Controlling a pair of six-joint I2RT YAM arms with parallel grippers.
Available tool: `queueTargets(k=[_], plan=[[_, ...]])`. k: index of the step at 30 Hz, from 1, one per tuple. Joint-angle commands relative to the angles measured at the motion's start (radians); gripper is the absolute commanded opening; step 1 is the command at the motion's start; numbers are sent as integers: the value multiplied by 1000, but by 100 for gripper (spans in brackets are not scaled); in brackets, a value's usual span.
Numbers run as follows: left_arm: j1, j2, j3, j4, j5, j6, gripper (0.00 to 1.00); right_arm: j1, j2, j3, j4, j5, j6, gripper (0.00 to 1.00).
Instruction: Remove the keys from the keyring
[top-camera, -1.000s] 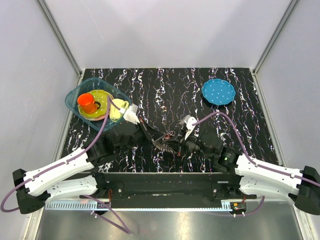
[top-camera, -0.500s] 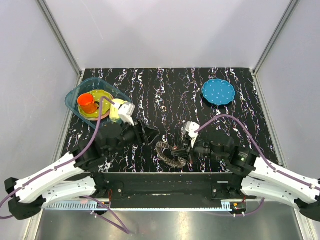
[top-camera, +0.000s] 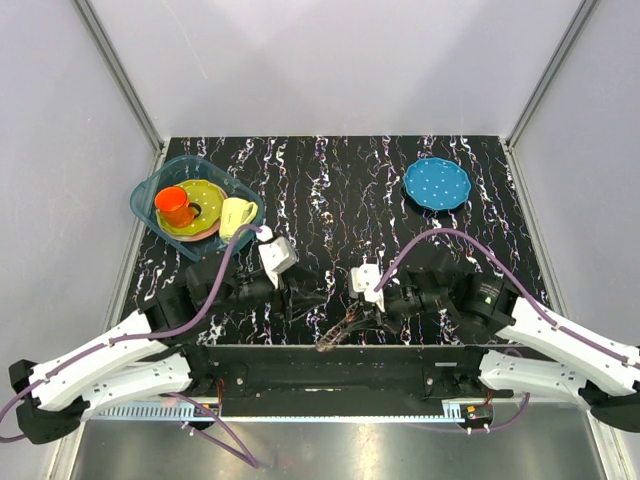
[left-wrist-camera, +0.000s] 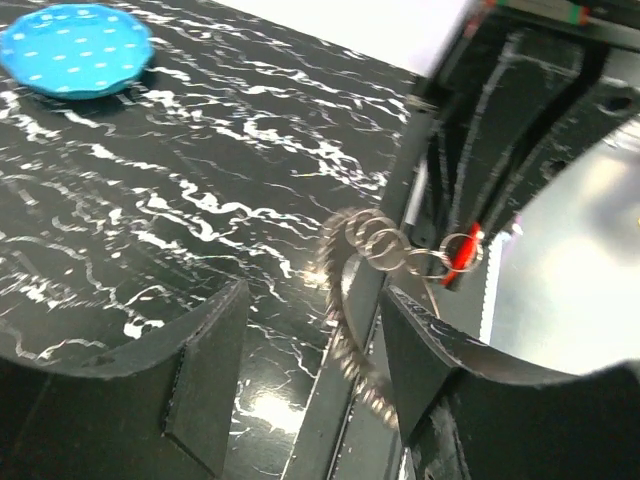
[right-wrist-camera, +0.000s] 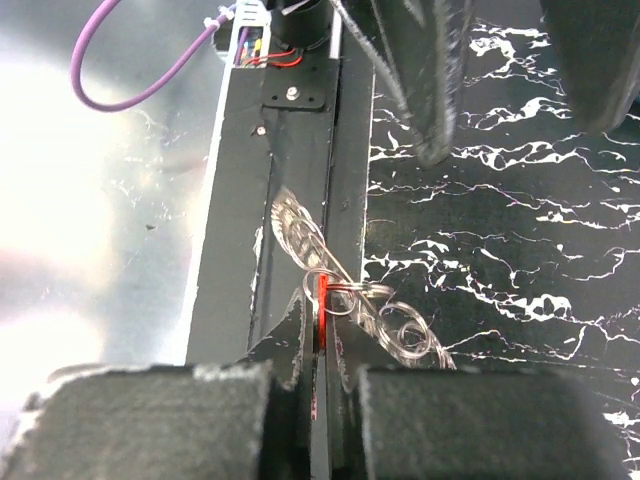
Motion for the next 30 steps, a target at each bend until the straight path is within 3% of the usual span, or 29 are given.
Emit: queueTargets(k=[1,8,17,30], plan=[[1,10,-13,86,272,81,58,-1,43,110,-66,-109,-124,0],[1,8,-110,204,398,61,56,-1,141,201,-176,-132,-163,0],[-3,27,-159,360,431,46,58,-1,164,226,-178,-161,-192,0],[-6,45,-136,345,552,69,49,-2,147,206,-138,-195,-204,0]])
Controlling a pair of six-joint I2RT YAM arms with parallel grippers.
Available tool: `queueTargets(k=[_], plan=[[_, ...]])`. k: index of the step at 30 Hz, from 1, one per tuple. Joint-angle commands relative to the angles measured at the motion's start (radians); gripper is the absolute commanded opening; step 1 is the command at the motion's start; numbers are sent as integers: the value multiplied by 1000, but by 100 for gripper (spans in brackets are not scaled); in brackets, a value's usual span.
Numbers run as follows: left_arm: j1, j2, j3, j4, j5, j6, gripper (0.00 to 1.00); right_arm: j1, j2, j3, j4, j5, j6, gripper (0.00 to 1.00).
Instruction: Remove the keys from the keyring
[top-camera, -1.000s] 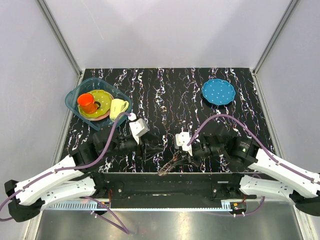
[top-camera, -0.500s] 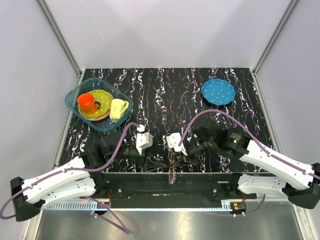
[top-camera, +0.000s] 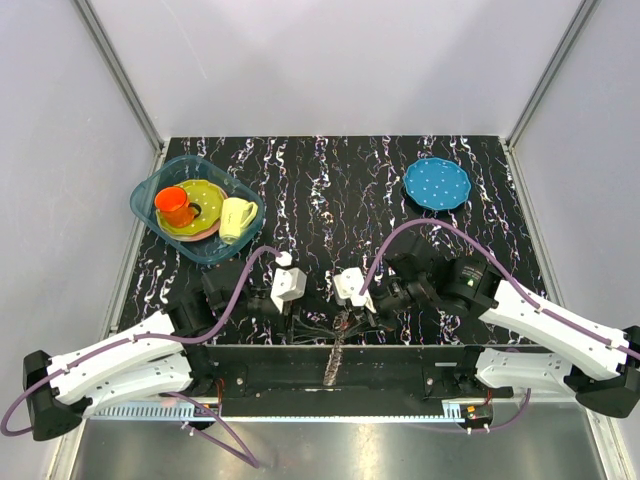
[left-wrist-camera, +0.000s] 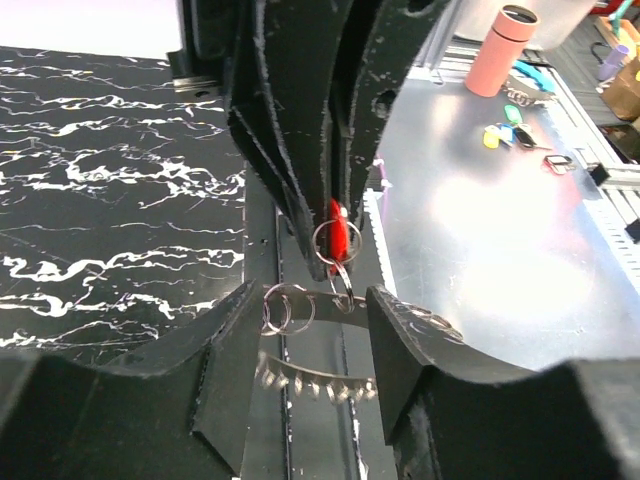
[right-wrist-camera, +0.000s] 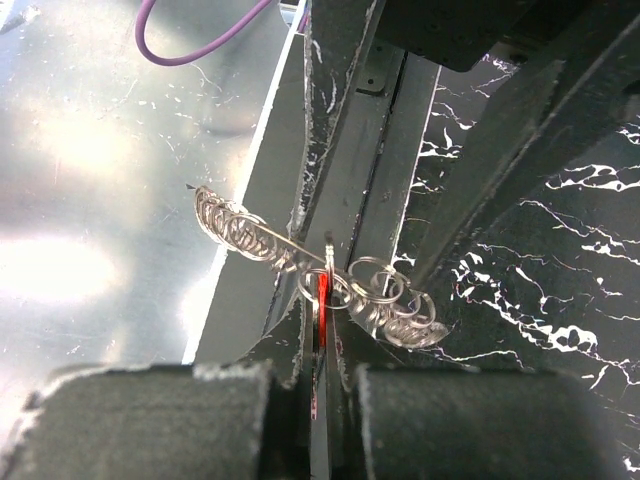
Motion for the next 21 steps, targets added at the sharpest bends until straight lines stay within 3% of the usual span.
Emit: queueTargets(k=[1,7,21], plan=[[-5,-5,28,68,100,23,47,-1,-21,35,58,-45,-14,0],[-10,8,42,54,113,22,43,-1,-36,26,84,-46,0,0],[-14,12,89,-8,-24,35,37,1,-53,9,98,-36,16,0]])
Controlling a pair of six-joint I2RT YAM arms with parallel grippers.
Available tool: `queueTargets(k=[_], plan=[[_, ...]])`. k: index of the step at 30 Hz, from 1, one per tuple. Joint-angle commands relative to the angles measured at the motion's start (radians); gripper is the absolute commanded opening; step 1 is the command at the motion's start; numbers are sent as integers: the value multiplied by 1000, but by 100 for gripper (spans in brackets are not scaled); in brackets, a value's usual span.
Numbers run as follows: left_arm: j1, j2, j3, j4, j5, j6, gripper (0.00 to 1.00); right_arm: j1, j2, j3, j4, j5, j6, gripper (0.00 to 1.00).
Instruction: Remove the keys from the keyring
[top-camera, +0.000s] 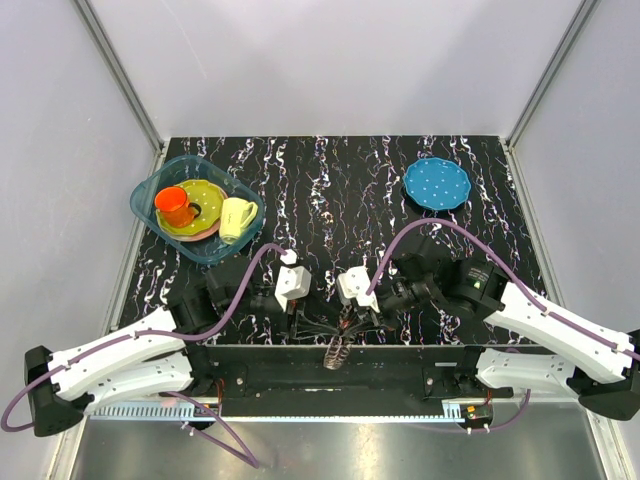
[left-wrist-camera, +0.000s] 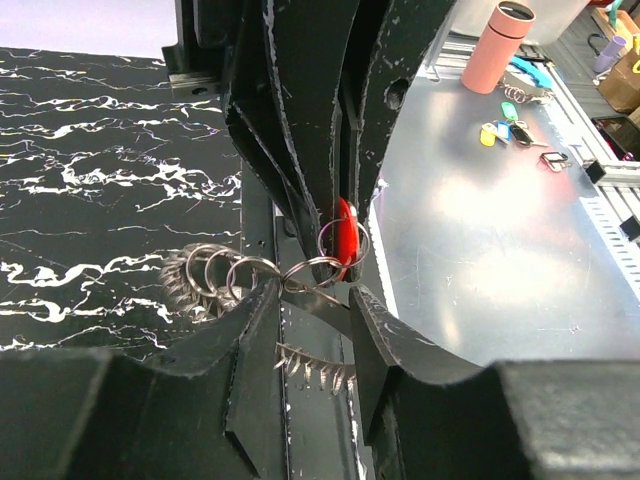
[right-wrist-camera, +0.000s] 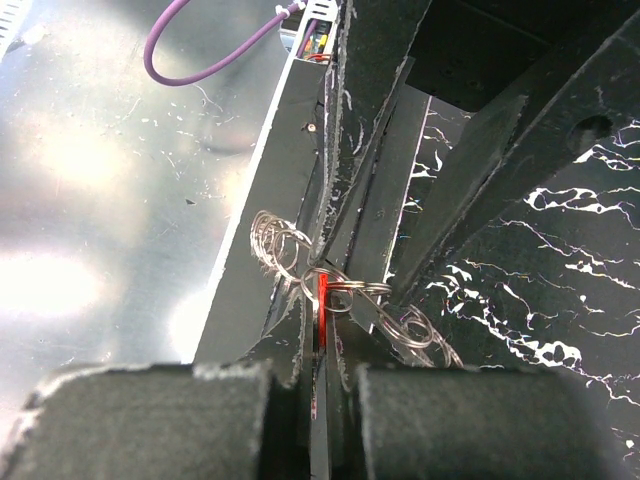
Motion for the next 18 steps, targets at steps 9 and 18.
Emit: queueTargets(k=[9,18], plan=[[-5,-38,54,-10,-31,60,43,-1,-19,11,65,-38,10,0],[-5,-45,103,-102,-14,77,44,-1,-21,10,65,-49,11,0]])
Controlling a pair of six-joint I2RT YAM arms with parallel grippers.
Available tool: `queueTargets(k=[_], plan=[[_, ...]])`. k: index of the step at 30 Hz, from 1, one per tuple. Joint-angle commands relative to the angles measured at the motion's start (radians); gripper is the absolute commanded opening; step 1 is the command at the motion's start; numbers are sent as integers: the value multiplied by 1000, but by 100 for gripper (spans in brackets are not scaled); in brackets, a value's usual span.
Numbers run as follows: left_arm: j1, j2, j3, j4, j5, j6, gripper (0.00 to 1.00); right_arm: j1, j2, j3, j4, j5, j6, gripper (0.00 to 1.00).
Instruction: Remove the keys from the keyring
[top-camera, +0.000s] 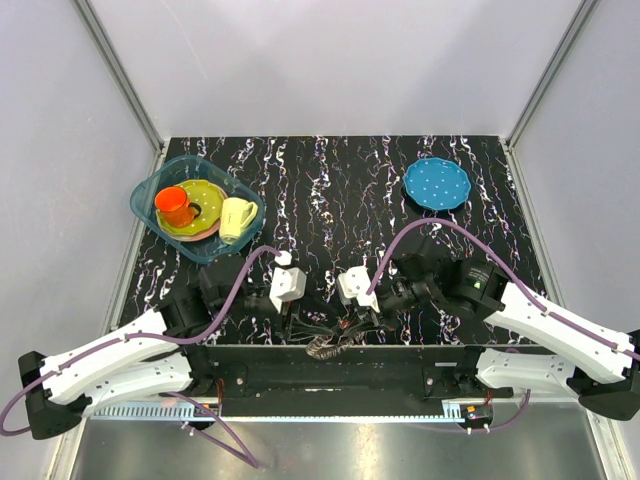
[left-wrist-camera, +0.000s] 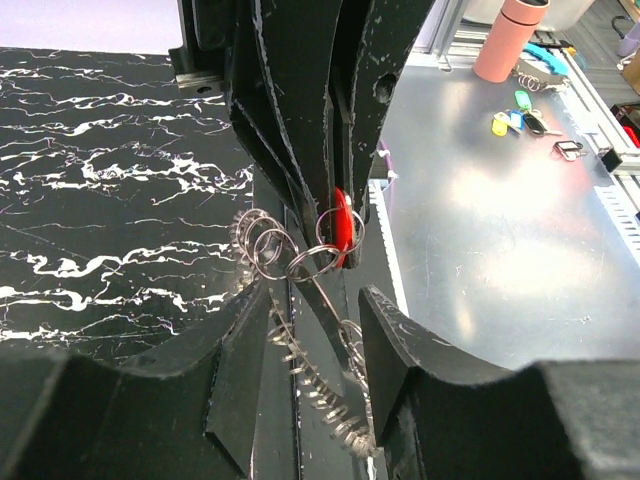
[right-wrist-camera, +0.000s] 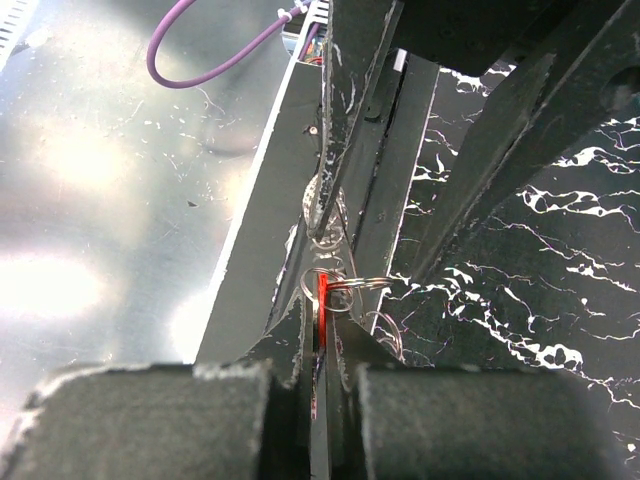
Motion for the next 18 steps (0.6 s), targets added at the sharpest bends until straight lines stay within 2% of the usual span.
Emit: queueTargets(k=[1,18], plan=[[-4,-10,75,-13,19,25,45,-1,-20,10,61,-46,8,0],[-4,44,118,-18,94,57,43,-1,6,16,67,-92,9,0]])
